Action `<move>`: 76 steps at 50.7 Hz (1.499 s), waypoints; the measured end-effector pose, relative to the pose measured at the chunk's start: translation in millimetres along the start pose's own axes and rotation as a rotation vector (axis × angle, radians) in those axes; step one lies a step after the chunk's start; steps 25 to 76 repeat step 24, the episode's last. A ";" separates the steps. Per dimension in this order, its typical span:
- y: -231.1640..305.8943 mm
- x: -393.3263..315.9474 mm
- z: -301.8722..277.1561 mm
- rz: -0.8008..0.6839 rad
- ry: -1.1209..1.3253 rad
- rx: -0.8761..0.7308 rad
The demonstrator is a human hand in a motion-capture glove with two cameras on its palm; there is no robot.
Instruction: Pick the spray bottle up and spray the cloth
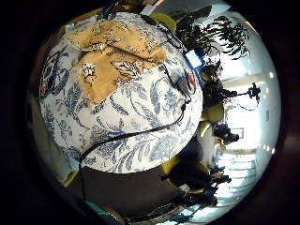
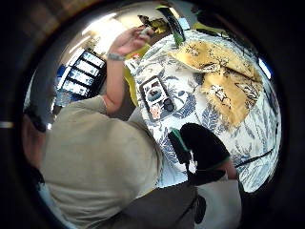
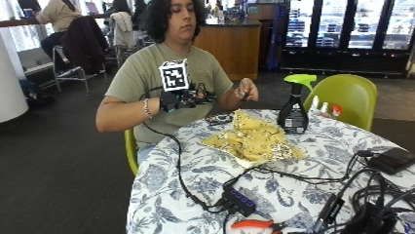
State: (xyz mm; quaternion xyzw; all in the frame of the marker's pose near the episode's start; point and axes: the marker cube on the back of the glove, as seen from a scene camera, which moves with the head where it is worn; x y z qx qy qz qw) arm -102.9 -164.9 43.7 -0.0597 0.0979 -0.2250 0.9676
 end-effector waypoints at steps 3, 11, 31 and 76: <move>3.5 -2.8 1.3 0.001 -0.008 0.001; 11.4 -3.2 3.6 0.015 -0.019 0.013; 19.4 -3.1 2.4 0.008 -0.052 0.013; 19.4 -3.1 2.4 0.008 -0.052 0.013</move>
